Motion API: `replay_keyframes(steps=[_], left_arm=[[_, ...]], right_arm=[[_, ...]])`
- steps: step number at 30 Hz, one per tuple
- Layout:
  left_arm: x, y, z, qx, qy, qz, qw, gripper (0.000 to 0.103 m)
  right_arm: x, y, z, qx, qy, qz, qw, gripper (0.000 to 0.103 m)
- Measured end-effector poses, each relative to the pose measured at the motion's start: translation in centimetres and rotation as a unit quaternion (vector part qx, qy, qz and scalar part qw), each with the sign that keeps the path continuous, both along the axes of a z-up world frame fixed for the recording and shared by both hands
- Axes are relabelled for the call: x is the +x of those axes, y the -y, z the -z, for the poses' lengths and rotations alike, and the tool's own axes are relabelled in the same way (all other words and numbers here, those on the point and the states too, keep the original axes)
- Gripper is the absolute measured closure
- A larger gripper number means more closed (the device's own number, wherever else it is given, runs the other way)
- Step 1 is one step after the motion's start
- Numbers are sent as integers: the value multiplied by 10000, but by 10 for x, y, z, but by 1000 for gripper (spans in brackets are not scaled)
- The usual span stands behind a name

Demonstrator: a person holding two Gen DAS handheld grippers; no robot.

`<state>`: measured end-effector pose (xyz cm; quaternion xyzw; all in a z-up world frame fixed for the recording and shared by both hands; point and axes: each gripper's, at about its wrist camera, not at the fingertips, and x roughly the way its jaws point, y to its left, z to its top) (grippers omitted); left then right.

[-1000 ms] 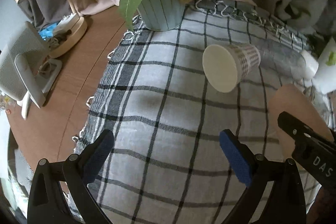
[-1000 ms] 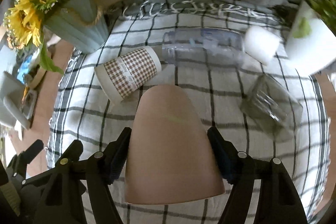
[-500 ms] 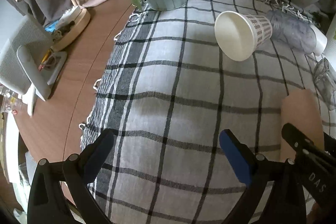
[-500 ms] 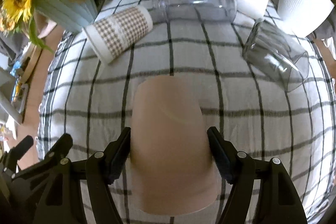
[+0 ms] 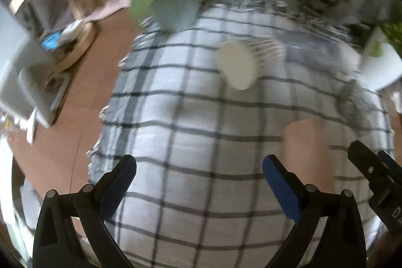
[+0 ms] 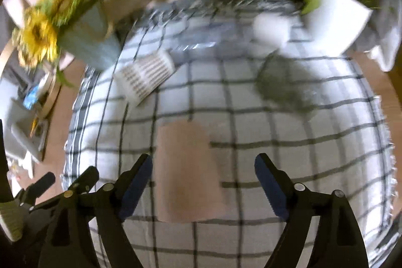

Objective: Flip cup upside down

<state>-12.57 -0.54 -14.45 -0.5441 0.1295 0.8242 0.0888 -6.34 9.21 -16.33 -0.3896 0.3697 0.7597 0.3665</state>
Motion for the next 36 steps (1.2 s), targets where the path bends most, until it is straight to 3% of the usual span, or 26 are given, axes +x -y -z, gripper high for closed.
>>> replay_keyframes(steps=[8,13,21,29,34,36], left_arm=[[3,-71,-3,-73,176,742,9971,1],[-7,-97,19,21,695,795,9944,2],[-21,-122,48,-40,1166,631,9912,4],[-36,-128,71,88,1637,283,9861,15],[-38,-128,84,81,1823,129,9831,40],[-37,-127,86,60,1822,90,9832,40]], right_arm=[[48,-28,-14,11,-125,667,9977,19],[71,-46,-7,-114,-153,1020,9946,19],[82,-62,5,-162,-163,1209,9924,19],[85,-72,14,-258,-115,1193,9925,19],[84,-74,17,-263,-80,1140,9931,19],[84,-74,18,-252,-63,1126,9933,19]])
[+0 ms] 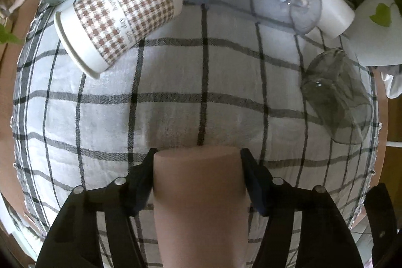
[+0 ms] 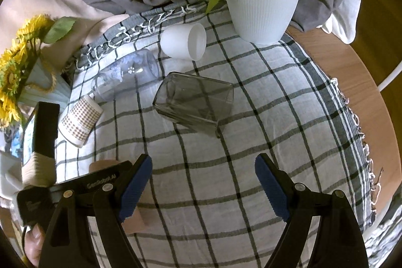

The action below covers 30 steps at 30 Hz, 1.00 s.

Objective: Flip cup upside down

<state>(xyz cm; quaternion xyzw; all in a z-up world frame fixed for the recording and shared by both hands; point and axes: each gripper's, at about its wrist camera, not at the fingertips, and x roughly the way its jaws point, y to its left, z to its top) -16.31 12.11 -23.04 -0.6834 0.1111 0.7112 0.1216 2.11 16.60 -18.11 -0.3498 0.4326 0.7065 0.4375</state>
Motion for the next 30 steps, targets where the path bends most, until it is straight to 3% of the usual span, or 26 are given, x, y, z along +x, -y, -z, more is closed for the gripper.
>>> replay_keyframes(steps=[8,16,27,29,30], left_arm=[[14,1,-27,128,-356,113,9992,40],[27,0,-63,321,-787,274,9960,40],[32,0,-64,417,-846,533,9941,41],[38,-1,-64,433,-874,638,9932,41],[41,0,-65,422,-908,973,9902,41]], right_arm=[[2,-1,2,-94,-100,-74,9999,19],[9,2,-17,99,-316,10,9995,19],[12,8,-28,287,-334,-71,9990,19],[13,10,-29,337,-275,-98,9990,19],[13,11,-29,350,-276,-110,9989,19]])
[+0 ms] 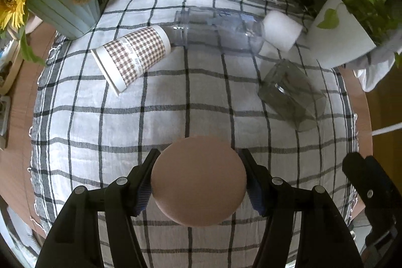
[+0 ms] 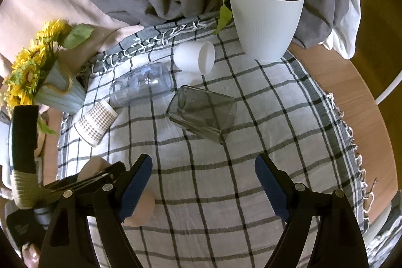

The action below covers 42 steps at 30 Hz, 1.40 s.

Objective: Flip cup upside down

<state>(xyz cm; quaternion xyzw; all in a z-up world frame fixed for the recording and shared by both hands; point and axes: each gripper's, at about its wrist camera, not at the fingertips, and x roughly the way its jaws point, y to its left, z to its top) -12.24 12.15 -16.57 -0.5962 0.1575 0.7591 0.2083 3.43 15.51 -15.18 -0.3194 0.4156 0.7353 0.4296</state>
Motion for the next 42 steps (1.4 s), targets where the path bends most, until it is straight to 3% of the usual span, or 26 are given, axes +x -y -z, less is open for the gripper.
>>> replay_keyframes(steps=[10,30,32,34,35,42], left_arm=[[26,0,-1,37,-171,443,9989,43],[26,5,-3,192,-226,501,9983,43],[26,6,-10,273,-297,492,9980,40],[27,10,-21,368,-450,479,9972,26],[28,12,-27,417,-543,469,9966,24],[45,43,-76,487,-1615,313,9852,4]], right_arm=[[7,12,0,147,188,-39,9997,19],[13,25,-1,228,382,109,9989,19],[15,26,-6,294,392,153,9987,19],[17,28,-13,353,363,195,9985,19],[18,30,-16,388,342,212,9984,19],[18,54,-50,874,126,213,9959,19]])
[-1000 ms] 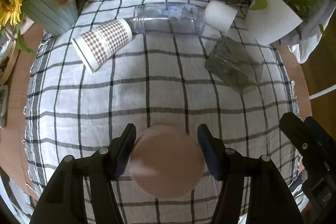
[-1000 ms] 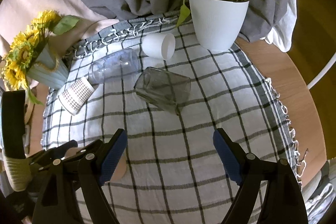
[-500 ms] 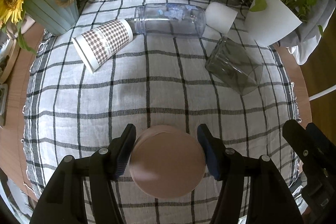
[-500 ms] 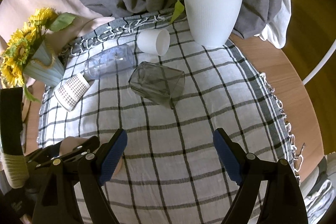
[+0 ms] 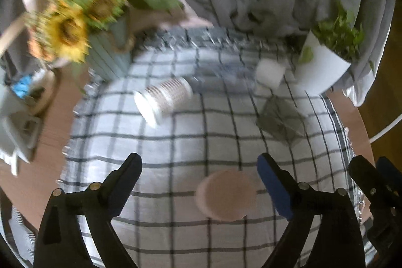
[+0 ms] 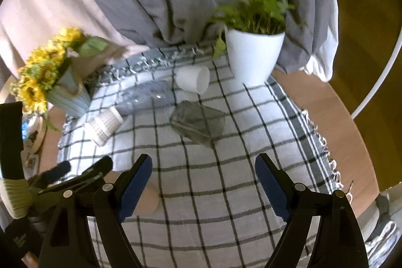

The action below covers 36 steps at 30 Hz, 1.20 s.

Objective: Flip cup upside down

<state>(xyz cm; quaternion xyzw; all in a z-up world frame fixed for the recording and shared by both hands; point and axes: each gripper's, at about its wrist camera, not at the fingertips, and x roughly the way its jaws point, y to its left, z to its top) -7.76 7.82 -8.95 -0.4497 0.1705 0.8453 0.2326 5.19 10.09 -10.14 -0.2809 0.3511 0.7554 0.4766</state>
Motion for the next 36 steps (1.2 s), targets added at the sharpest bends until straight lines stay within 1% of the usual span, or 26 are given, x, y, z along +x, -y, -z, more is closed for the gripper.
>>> replay_keyframes(steps=[1,5,13,19,23,26,36], left_arm=[[2,5,-5,15,-120,-26,9999,0],[14,33,-26,89,-549,-210,9982,0],[34,90,-50,317,-875,-490,9944,0],[50,118,-63,468,-1081,-521,9917,0],[56,127,-69,583,-1224,-516,9894,0],[56,130,-72,605,-1270,-503,9888,0],[51,132,-73,692,-1210,-452,9892,0]], right_arm=[[-1,5,-4,55,-33,-20,10000,19],[-3,26,-18,260,-184,-169,9993,19],[-2,64,-31,378,-418,-328,9979,19],[-6,88,-43,615,-526,-374,9960,19],[-13,101,-50,818,-475,-453,9945,19],[-14,106,-52,844,-481,-485,9941,19],[-16,110,-53,871,-484,-487,9938,19]])
